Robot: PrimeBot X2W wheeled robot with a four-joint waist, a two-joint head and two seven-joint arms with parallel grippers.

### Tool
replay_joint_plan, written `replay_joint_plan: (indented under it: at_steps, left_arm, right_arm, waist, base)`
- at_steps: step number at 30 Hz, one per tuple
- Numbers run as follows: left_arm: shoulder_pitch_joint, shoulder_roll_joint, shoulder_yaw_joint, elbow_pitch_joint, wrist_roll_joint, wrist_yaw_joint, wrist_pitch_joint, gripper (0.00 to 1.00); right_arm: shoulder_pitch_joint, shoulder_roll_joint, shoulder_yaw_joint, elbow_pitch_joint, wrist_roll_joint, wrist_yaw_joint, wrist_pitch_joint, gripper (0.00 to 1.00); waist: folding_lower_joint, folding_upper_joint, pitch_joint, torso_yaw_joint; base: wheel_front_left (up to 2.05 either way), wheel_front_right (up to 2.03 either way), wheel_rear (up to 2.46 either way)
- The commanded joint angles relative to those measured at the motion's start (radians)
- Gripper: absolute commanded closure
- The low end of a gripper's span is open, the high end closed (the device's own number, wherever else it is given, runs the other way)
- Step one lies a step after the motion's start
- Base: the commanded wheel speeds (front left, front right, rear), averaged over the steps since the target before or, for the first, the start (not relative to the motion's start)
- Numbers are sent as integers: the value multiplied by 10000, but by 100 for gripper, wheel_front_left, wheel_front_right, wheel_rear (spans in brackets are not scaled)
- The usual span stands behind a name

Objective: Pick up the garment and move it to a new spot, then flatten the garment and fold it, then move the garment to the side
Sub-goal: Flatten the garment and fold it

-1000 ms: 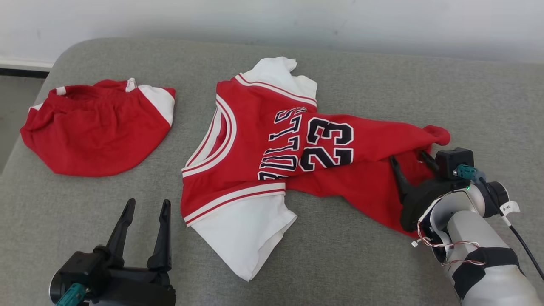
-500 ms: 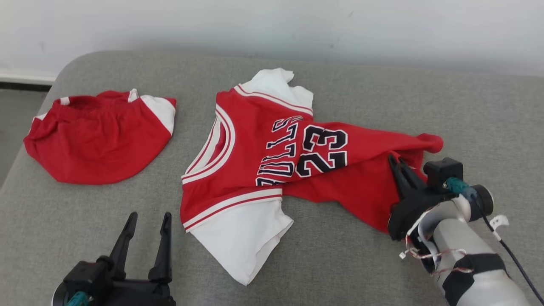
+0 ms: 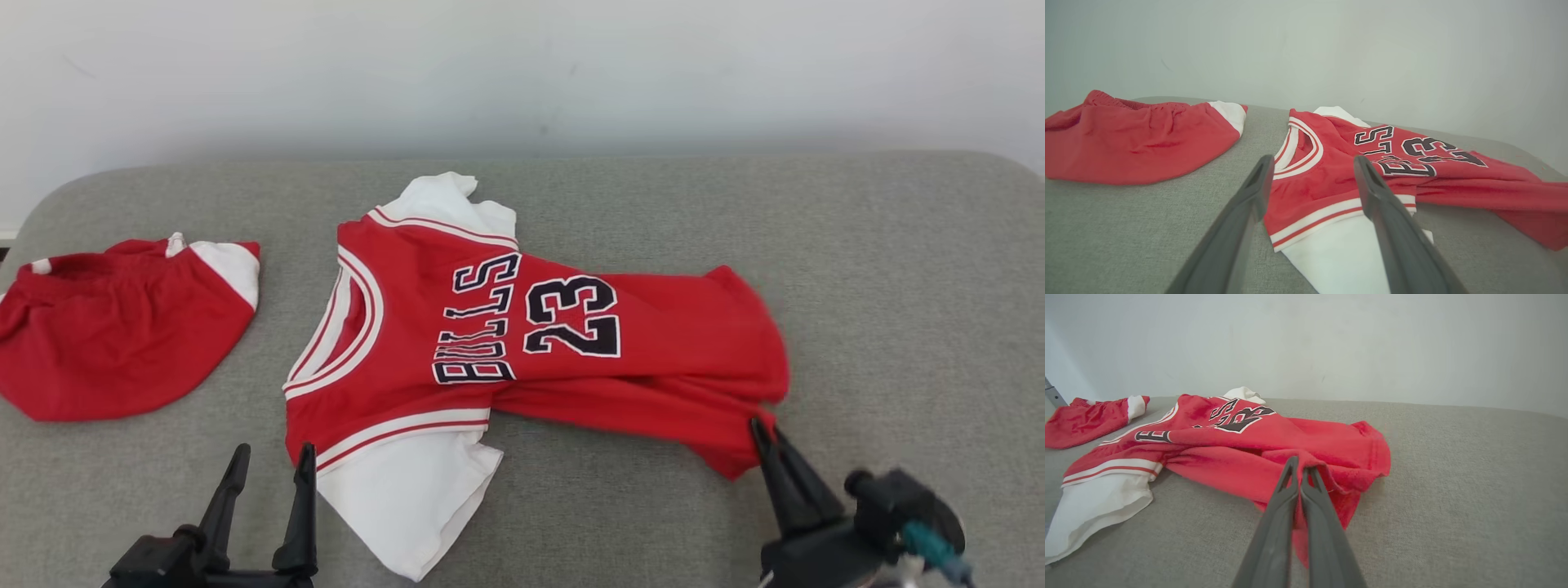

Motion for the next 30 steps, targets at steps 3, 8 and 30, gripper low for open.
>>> replay_joint_plan:
  at_steps: [3, 8, 30]
  left_arm:
    - [114, 3, 17, 30, -24, 10, -11, 0]
    - [126, 43, 67, 110, -68, 10, -11, 0]
    - [53, -85, 245, -14, 102, 10, -11, 0]
  right_arm:
    - [1122, 277, -164, -664, -4, -26, -42, 100]
    - [2339, 720, -401, -985, -70, -26, -43, 100]
    - [1223, 333, -1438, -259, -287, -27, 416, 0]
  waist:
    - [1, 0, -41, -241]
    - [1, 0, -95, -313]
    - [1, 0, -14, -61]
  base:
    - [0, 0, 0]
    - [0, 0, 0]
    - [0, 0, 0]
